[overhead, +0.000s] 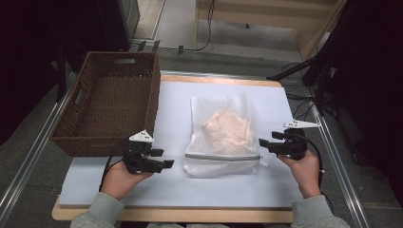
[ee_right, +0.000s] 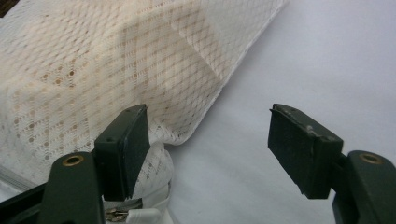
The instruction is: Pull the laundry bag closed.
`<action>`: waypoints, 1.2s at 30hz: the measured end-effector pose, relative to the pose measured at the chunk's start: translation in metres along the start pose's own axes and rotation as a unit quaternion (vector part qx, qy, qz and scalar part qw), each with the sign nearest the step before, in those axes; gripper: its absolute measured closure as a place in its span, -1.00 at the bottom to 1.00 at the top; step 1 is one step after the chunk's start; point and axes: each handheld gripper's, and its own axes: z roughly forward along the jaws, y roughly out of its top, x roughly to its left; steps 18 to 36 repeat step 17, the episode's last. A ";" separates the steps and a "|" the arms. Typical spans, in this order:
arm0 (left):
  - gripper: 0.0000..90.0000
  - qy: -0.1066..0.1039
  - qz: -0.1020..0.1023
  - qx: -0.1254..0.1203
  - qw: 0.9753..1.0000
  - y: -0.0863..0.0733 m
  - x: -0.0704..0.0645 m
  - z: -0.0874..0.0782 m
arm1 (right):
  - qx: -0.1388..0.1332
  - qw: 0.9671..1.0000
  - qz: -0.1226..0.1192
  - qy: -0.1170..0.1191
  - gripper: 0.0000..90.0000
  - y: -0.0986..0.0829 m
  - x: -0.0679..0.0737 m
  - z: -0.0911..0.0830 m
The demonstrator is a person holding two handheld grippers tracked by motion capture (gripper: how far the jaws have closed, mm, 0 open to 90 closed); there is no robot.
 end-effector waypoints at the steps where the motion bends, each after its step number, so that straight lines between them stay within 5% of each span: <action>1: -0.22 0.001 0.001 0.002 1.000 0.000 0.000 0.000 | 0.001 1.000 0.000 -0.001 -0.33 0.000 0.000 0.001; 36: -0.24 0.002 0.002 0.018 1.000 0.000 0.001 0.006 | 0.009 1.000 0.003 -0.001 -0.33 -0.001 -0.001 0.003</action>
